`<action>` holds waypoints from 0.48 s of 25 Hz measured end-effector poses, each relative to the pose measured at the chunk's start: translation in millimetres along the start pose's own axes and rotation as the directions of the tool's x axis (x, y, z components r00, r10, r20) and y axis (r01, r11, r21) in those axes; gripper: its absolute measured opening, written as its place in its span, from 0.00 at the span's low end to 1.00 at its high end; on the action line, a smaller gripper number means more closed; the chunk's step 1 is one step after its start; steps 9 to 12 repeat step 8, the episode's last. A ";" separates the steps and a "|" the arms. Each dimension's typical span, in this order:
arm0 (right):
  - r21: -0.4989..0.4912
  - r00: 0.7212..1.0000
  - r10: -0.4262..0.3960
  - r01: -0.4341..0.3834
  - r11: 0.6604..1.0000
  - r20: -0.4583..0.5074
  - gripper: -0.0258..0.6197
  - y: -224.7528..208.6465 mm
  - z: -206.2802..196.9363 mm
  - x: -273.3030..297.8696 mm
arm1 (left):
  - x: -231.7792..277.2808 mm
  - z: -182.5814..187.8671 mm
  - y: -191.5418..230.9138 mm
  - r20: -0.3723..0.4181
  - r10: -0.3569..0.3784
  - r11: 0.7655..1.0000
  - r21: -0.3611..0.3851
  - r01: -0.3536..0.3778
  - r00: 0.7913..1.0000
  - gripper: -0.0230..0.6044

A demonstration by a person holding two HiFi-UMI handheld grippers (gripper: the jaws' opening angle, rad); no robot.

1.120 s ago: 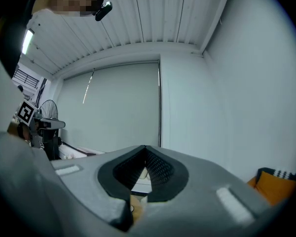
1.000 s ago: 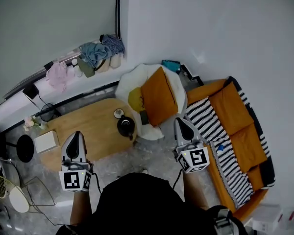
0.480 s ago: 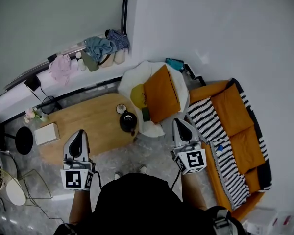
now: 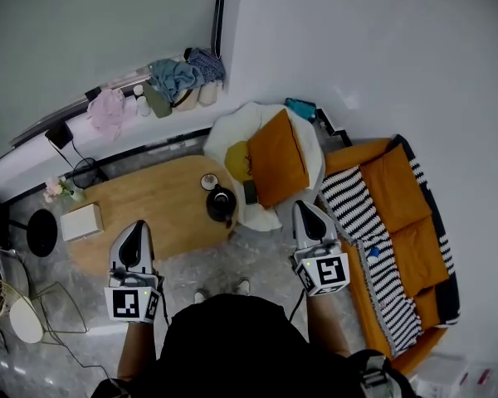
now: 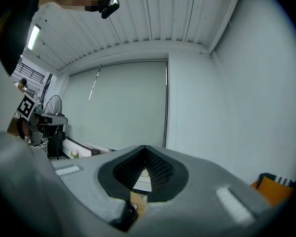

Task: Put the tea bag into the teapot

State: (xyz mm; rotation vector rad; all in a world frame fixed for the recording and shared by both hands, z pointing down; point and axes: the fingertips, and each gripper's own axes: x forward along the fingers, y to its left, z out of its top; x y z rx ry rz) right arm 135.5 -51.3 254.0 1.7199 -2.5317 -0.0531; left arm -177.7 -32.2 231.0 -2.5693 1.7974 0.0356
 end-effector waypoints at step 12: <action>0.015 1.000 -0.027 0.027 1.000 -0.003 0.05 -3.4 -3.8 -5.9 | -0.3 -1.1 -4.4 0.009 -0.013 1.000 -0.015 0.013 1.000 0.05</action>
